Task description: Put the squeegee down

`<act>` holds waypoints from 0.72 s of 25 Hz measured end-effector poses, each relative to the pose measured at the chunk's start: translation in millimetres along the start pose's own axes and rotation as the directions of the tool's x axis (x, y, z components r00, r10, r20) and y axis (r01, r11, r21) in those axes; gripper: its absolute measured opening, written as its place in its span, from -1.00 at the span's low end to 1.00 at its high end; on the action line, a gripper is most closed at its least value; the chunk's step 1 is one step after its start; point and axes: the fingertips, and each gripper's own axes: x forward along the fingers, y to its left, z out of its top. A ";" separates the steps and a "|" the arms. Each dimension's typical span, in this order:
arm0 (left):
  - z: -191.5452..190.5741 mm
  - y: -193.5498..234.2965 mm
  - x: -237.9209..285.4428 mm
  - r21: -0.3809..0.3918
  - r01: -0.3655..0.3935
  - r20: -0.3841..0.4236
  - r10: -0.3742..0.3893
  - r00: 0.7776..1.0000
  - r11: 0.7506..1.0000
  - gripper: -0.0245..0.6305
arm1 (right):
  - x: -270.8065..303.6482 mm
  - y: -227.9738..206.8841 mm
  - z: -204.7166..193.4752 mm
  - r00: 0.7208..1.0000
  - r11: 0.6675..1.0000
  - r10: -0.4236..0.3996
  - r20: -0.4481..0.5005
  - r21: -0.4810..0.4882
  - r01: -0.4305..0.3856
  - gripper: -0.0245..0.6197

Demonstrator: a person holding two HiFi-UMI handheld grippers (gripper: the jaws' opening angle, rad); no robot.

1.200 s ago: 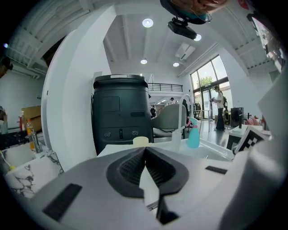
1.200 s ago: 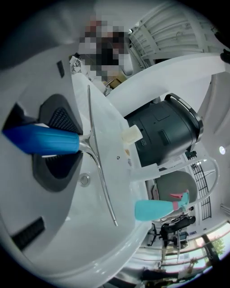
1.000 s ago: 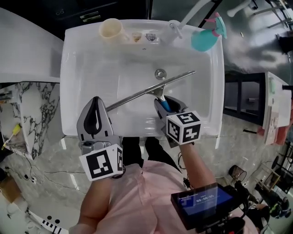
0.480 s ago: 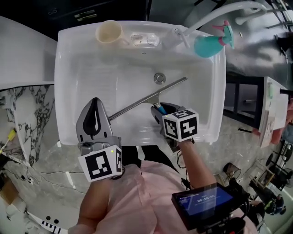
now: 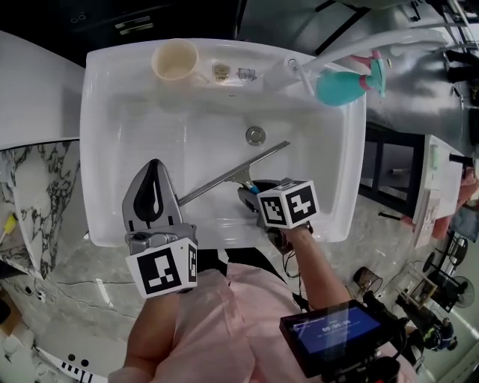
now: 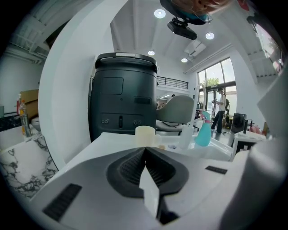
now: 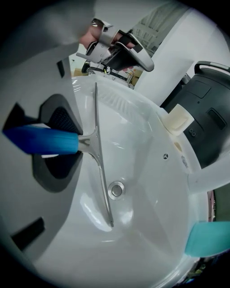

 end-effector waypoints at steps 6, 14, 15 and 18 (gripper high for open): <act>0.8 2.0 6.0 -0.002 -0.003 0.001 0.003 1.000 1.000 -0.90 | 7.0 0.4 -4.3 0.998 1.000 0.006 -0.057 -0.029 -0.007 -0.53; 13.9 -3.9 3.1 0.018 0.005 0.023 -0.006 1.000 1.000 -0.90 | 5.8 5.6 -6.9 0.997 0.999 0.016 -0.071 -0.044 -0.019 -0.30; 16.5 -5.1 1.5 0.021 0.006 0.027 -0.007 1.000 1.000 -0.90 | 4.2 5.4 -7.0 0.998 0.999 0.013 -0.068 -0.046 -0.016 -0.29; 25.3 -8.2 -4.3 0.034 0.007 0.044 -0.008 0.999 0.999 -0.90 | 0.7 4.4 -7.0 0.998 0.998 -0.002 -0.057 -0.060 -0.001 -0.24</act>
